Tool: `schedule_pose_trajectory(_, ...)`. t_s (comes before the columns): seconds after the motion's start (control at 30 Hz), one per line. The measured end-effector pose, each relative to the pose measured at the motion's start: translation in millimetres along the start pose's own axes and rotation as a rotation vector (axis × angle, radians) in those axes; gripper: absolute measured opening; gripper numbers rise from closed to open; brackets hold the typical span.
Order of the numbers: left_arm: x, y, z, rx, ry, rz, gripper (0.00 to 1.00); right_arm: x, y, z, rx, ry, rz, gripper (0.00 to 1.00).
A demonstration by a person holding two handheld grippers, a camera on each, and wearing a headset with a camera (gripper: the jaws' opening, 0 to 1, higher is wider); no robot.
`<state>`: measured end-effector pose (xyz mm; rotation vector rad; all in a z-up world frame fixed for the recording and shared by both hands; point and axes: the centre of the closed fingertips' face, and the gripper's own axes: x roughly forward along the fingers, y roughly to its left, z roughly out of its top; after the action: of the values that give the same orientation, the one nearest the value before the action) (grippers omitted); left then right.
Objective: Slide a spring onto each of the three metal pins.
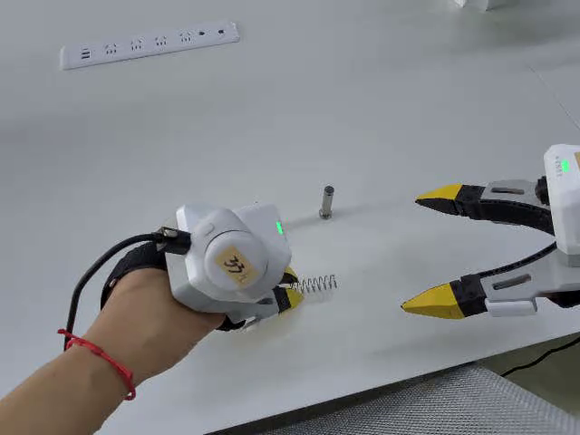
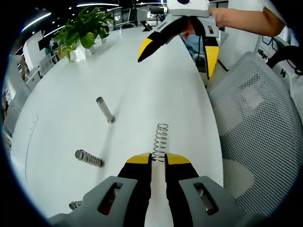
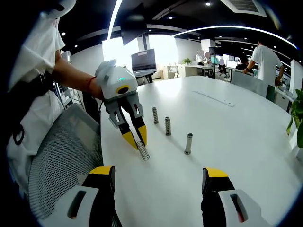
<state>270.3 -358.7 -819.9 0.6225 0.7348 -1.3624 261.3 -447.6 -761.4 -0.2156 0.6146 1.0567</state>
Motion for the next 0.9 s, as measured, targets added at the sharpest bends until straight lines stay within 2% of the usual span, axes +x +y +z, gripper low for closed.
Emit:
schedule_pose_trajectory(0.27, -17.5, -1.1, 21.4, -0.023, -0.103, 0.011, 0.06, 3.4, 10.8, 24.5, -0.035, -0.017, 0.046, 0.6)
schedule_pose_trajectory(0.37, -28.6, 1.9, 29.5, -0.046, -0.153, 0.025, 0.06, 6.9, 14.8, 38.0, -0.04, -0.043, 0.058, 0.56)
schedule_pose_trajectory(0.5, -40.4, 5.2, 37.0, -0.055, -0.192, 0.043, 0.06, 10.5, 16.6, 53.1, -0.021, -0.086, 0.067, 0.49)
schedule_pose_trajectory(0.6, -49.9, 7.4, 42.3, -0.066, -0.227, 0.056, 0.06, 14.2, 16.1, 65.0, 0.028, -0.13, 0.066, 0.42)
schedule_pose_trajectory(0.63, -53.9, 8.8, 44.3, -0.073, -0.241, 0.064, 0.06, 16.0, 14.9, 71.4, 0.059, -0.164, 0.059, 0.4)
schedule_pose_trajectory(0.73, -63.6, 13.0, 48.8, -0.093, -0.277, 0.083, 0.06, 20.0, 16.1, 81.0, 0.139, -0.223, 0.066, 0.36)
schedule_pose_trajectory(0.9, -78.2, 19.9, 54.2, -0.122, -0.327, 0.112, 0.06, 25.0, 12.4, 95.5, 0.264, -0.321, 0.04, 0.29)
